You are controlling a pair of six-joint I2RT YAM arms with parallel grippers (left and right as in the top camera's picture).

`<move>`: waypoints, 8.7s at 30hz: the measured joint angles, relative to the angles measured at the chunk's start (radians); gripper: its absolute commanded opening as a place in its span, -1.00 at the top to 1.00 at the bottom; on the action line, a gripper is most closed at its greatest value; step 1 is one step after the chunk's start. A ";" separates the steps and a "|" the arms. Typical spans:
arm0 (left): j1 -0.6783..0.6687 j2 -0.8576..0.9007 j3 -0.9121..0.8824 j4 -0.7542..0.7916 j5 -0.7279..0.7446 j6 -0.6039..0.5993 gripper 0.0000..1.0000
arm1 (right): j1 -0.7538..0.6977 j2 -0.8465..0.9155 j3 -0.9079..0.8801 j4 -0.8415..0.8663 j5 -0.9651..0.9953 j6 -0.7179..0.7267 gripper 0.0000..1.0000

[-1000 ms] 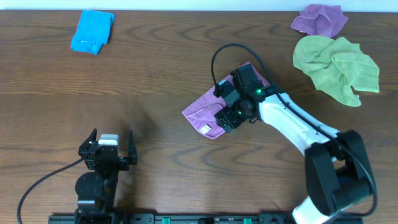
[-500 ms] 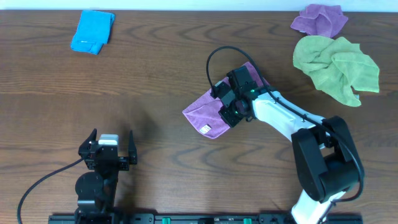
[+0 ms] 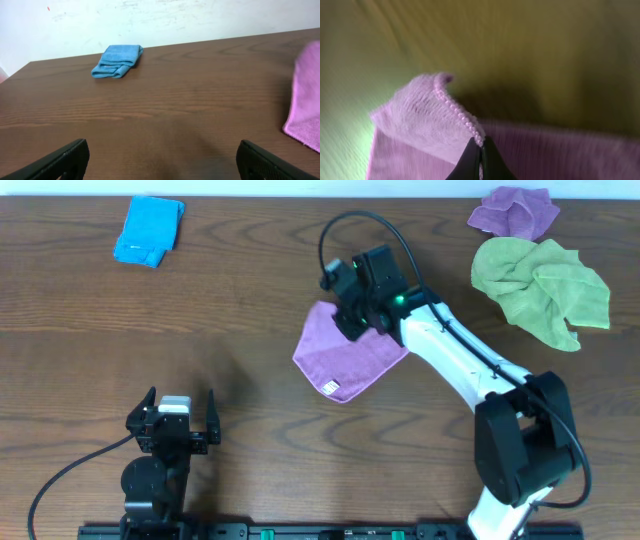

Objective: Fold the cloth
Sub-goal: 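Lower the purple cloth onto the table center with the right gripper, then drag the purple cloth corner upward with the right gripper to spread it, then release the cloth and lift the right gripper away, then move the left gripper toward the left edge of the purple cloth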

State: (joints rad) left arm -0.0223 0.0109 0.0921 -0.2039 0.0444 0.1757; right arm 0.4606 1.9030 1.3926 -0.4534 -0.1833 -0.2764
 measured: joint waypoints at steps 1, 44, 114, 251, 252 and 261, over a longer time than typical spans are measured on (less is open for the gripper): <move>0.000 0.000 0.000 0.000 0.000 0.000 -0.90 | 0.011 0.000 0.006 0.041 0.000 0.000 0.97; 0.000 0.000 0.000 0.000 0.000 0.000 -0.90 | -0.010 0.080 0.009 -0.220 0.273 -0.150 -0.63; 0.000 0.000 0.000 0.001 0.000 0.000 -0.90 | -0.103 0.148 0.019 0.537 0.728 -0.127 -0.98; -0.072 0.900 0.181 0.573 0.535 -0.416 -0.90 | -0.187 -0.581 0.013 -0.626 0.174 0.332 -0.98; -0.082 0.969 0.231 0.578 0.531 -0.407 -0.90 | -0.188 -0.581 0.013 -0.627 0.178 0.332 -0.99; -0.211 1.550 0.713 0.576 0.525 -0.380 -0.90 | -0.201 -0.581 0.013 -0.628 0.200 0.332 -0.99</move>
State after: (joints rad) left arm -0.2329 1.5608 0.8051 0.3721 0.5690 -0.2043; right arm 0.2592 1.3216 1.4052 -1.0809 0.0162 0.0559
